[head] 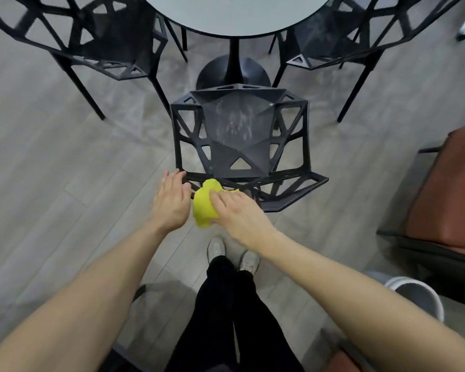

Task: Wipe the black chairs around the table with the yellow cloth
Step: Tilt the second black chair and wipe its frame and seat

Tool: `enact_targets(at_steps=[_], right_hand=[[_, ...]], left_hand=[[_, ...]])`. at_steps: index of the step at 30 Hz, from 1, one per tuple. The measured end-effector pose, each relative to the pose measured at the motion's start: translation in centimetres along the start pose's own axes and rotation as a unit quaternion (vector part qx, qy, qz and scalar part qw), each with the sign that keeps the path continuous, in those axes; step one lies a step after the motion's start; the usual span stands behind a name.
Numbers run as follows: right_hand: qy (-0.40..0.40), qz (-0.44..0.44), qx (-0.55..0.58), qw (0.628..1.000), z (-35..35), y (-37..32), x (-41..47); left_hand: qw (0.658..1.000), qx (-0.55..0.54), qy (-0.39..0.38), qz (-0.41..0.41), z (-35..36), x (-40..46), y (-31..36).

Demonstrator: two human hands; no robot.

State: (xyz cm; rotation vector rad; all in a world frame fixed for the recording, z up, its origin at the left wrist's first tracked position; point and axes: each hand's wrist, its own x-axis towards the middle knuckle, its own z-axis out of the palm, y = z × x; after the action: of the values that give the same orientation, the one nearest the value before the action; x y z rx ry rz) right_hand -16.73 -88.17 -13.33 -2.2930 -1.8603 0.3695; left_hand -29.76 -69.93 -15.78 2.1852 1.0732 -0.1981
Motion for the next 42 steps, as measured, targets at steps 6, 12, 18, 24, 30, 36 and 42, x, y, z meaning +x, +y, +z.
enact_targets(at_steps=[6,12,18,24,30,36,42], right_hand=[[-0.019,-0.044,-0.067,0.997,-5.5,13.1,-9.3],[-0.046,0.036,-0.062,0.996,0.1,-0.7,0.5],[-0.008,-0.093,0.020,0.995,-1.2,3.9,-1.4],[-0.046,-0.149,0.014,0.988,-5.6,24.2,-9.4],[-0.081,-0.235,0.071,0.966,-2.1,12.6,-4.7],[-0.114,-0.224,0.148,0.957,-3.1,19.9,-6.3],[-0.207,-0.196,0.152,0.946,-2.9,26.7,-6.3]], left_hand=[[1.000,-0.005,0.009,-0.002,0.3,-0.4,0.6],[0.999,-0.001,0.020,-0.039,0.7,-0.4,0.4],[0.990,0.019,0.051,-0.132,1.5,-0.8,0.9],[0.894,-0.187,0.156,-0.376,4.0,-4.9,9.1],[0.790,-0.413,0.151,-0.427,10.9,-9.1,19.8],[0.783,-0.366,0.215,-0.454,11.9,-8.8,19.4],[0.755,-0.398,0.265,-0.449,13.1,-8.3,20.1]])
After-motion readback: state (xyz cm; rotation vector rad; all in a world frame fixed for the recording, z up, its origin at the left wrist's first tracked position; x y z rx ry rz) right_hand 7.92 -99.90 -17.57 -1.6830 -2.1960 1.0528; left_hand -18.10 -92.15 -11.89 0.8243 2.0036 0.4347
